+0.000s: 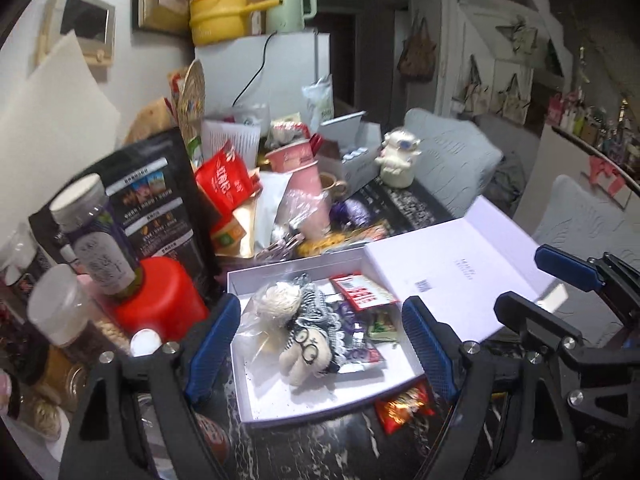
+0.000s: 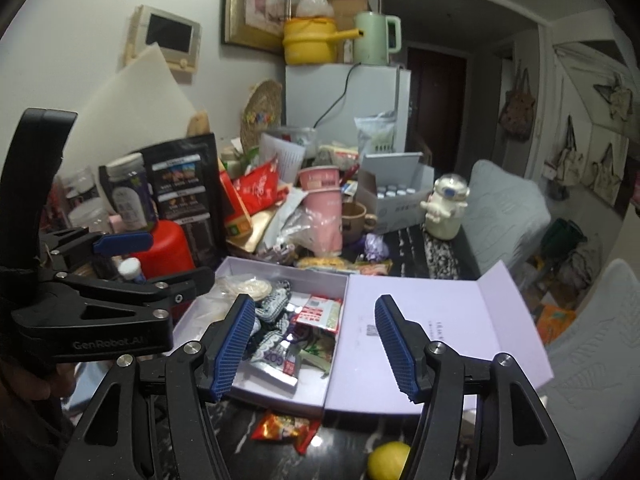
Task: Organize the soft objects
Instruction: 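Withdraw both tools from the box toward the red snack bag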
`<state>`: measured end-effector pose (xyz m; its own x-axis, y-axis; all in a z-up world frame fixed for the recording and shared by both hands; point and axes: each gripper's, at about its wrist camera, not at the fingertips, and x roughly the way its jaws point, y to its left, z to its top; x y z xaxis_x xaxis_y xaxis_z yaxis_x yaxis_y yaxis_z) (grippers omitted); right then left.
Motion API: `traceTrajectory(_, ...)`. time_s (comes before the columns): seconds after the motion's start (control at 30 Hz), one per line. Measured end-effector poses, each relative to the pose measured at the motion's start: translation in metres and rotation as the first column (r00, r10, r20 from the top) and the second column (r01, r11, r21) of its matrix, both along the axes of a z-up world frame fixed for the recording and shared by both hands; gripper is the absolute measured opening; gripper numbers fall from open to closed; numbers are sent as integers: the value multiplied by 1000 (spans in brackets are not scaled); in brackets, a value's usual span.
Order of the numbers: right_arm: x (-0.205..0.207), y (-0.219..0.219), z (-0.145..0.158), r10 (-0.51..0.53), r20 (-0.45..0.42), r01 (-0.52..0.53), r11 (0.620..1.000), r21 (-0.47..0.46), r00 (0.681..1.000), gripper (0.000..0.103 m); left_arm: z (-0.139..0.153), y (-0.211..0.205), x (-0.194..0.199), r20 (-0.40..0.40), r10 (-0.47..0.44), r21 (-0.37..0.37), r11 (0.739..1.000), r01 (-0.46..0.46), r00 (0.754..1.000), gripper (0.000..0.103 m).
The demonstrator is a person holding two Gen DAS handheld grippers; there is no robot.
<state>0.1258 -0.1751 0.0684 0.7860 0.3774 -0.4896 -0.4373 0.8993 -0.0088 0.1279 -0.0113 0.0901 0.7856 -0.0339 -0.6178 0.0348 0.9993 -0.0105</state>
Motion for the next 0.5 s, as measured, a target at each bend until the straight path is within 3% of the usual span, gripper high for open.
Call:
traceTrajectory(0.23, -45, -14, 16, 4, 56, -5, 1000, 28, 998, 66, 18, -13, -46, 46, -54, 5, 999, 53, 997, 83)
traceTrajectory(0.5, -91, -26, 13, -8, 92, 5, 999, 38, 996, 66, 15, -20, -86, 66, -94, -19, 995, 95, 993, 83)
